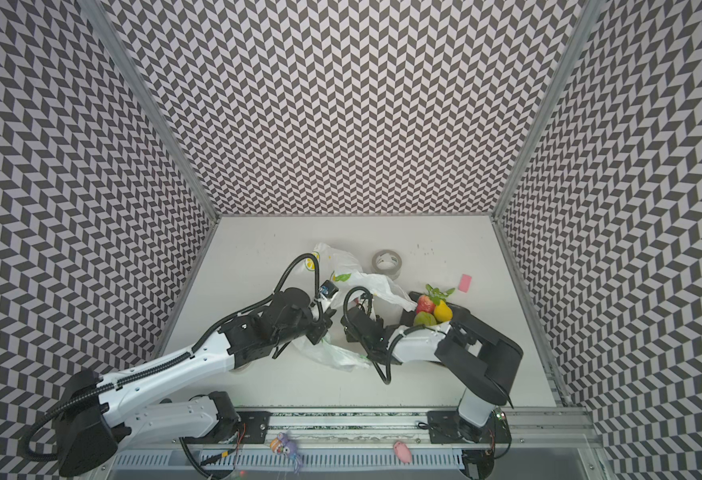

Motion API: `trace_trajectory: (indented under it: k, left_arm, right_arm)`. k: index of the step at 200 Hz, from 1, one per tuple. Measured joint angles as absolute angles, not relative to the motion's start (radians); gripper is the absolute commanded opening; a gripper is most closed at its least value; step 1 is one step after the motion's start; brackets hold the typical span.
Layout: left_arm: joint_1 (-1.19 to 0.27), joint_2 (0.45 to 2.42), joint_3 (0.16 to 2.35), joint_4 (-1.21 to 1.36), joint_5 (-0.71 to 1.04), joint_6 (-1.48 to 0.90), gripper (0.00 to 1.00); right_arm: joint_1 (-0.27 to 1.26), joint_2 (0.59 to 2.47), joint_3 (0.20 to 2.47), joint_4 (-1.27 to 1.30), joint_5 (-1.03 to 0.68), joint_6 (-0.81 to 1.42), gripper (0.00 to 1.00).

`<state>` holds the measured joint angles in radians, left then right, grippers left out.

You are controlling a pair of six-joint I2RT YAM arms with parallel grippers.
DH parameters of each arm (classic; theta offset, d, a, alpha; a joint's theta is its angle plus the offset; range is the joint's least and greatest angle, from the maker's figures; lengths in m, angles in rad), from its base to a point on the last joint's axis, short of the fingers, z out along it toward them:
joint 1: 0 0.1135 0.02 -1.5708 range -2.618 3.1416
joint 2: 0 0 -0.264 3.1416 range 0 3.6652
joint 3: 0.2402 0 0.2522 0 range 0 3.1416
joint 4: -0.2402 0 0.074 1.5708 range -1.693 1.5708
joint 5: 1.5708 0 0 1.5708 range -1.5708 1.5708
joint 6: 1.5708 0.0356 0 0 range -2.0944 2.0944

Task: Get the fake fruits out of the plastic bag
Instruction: 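Lift the red-yellow apple out of the bag with the right gripper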

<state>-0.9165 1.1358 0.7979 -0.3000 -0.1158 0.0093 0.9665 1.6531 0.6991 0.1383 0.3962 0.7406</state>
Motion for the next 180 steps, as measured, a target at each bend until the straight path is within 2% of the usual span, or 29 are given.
trace_trajectory:
  k: [51, 96, 139, 180]
  left_arm:
    - [-0.916, 1.186, 0.798, -0.307, -0.159, -0.02, 0.0]
    - [-0.916, 1.201, 0.801, -0.304, -0.194, -0.045, 0.0]
    - [-0.908, 1.211, 0.814, -0.307, -0.223, -0.058, 0.0]
    - [-0.891, 1.208, 0.819, -0.31, -0.253, -0.073, 0.0]
  right_arm:
    - [0.969, 1.477, 0.605, 0.138, 0.324, 0.741, 0.35]
    - [0.982, 1.24, 0.546, 0.064, 0.256, 0.743, 0.32]
    - [0.986, 0.997, 0.509, -0.125, 0.247, 0.76, 0.32]
    - [0.985, 0.786, 0.501, -0.337, 0.32, 0.83, 0.33]
